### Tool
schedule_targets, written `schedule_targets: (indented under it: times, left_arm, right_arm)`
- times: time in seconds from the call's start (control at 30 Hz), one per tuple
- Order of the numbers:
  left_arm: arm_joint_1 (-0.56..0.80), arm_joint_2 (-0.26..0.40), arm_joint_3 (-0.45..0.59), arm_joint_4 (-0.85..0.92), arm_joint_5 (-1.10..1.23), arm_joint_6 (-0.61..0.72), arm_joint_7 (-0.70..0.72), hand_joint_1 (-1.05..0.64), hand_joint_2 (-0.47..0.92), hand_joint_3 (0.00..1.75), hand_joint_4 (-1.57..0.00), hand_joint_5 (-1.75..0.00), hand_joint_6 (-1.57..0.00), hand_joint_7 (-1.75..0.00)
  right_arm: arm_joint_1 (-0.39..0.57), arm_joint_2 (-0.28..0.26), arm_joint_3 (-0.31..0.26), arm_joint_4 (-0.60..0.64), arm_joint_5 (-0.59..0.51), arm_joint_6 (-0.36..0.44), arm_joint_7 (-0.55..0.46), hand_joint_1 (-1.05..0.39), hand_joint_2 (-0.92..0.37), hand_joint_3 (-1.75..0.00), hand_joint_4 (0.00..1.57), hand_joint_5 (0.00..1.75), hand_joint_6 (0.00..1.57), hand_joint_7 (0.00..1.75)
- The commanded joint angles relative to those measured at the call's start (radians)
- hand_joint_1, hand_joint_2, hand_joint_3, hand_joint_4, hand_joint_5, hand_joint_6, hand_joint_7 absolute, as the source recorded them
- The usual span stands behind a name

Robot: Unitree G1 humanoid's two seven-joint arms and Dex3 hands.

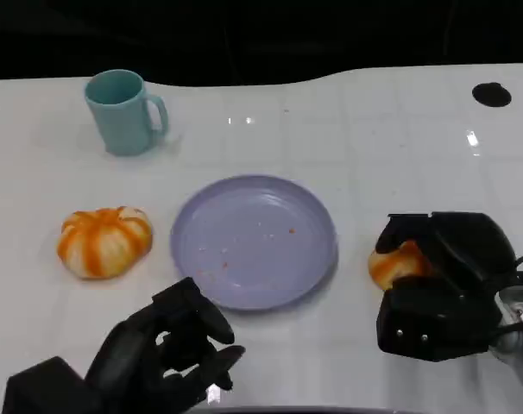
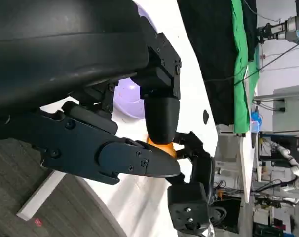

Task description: Grasp the bread from the table and place it into the plate.

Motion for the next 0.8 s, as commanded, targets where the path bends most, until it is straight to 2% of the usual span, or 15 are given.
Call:
schedule_targets:
  times: [0.03,0.1,0.17,0.23,0.27,0.33,0.4,0.53,0.8]
  left_arm:
    - [0.009,0.007,-0.002,-0.014,0.002,0.009,0.011,-0.54,0.92,0.23,-0.59,-1.75,-0.46,-1.63]
    - [0.009,0.007,-0.003,-0.017,0.005,0.013,0.013,-0.54,0.92,0.23,-0.59,-1.75,-0.46,-1.63]
    - [0.009,0.008,-0.004,-0.020,0.007,0.019,0.016,-0.54,0.92,0.23,-0.59,-1.75,-0.45,-1.63]
    - [0.007,0.009,-0.005,-0.017,0.007,0.014,0.016,-0.53,0.92,0.23,-0.58,-1.75,-0.45,-1.64]
    - [0.006,0.009,-0.006,-0.017,0.010,0.014,0.018,-0.53,0.92,0.23,-0.58,-1.75,-0.45,-1.64]
    - [0.002,0.008,-0.005,-0.015,0.008,0.016,0.020,-0.53,0.92,0.24,-0.58,-1.75,-0.45,-1.65]
    - [-0.003,0.007,-0.004,-0.009,0.005,0.013,0.018,-0.53,0.92,0.24,-0.58,-1.75,-0.44,-1.66]
    - [-0.014,0.007,-0.003,0.001,0.009,0.016,0.020,-0.53,0.92,0.24,-0.58,-1.75,-0.44,-1.67]
    - [-0.028,0.005,-0.004,0.016,0.022,0.006,0.027,-0.51,0.92,0.26,-0.59,-1.75,-0.42,-1.69]
  right_arm:
    - [-0.016,-0.009,-0.006,-0.005,0.013,-0.016,-0.040,-0.21,-0.74,-0.45,0.86,1.75,0.90,0.98]
    - [-0.016,-0.010,-0.009,-0.019,0.014,-0.023,-0.051,-0.20,-0.71,-0.44,0.87,1.75,0.91,1.02]
    - [-0.014,-0.010,-0.011,-0.035,0.015,-0.021,-0.057,-0.17,-0.64,-0.58,0.87,1.75,0.85,1.27]
    - [-0.010,-0.009,-0.021,-0.070,0.029,-0.010,-0.035,-0.17,-0.61,-0.66,0.85,1.75,0.84,1.27]
    - [-0.008,-0.008,-0.027,-0.084,0.038,-0.018,-0.035,-0.17,-0.58,-0.73,0.85,1.75,0.84,1.30]
    - [-0.006,-0.007,-0.037,-0.106,0.057,-0.034,-0.037,-0.11,-0.44,-0.97,0.92,1.75,0.77,1.58]
    - [-0.004,-0.005,-0.048,-0.127,0.074,-0.046,-0.034,-0.11,-0.38,-1.14,0.94,1.75,0.74,1.71]
    - [-0.008,-0.007,-0.071,-0.158,0.113,-0.095,-0.036,-0.10,-0.29,-1.36,0.98,1.75,0.75,1.74]
    - [-0.014,-0.019,-0.115,-0.272,0.171,-0.094,0.048,-0.09,-0.30,-1.43,0.95,1.75,0.73,1.75]
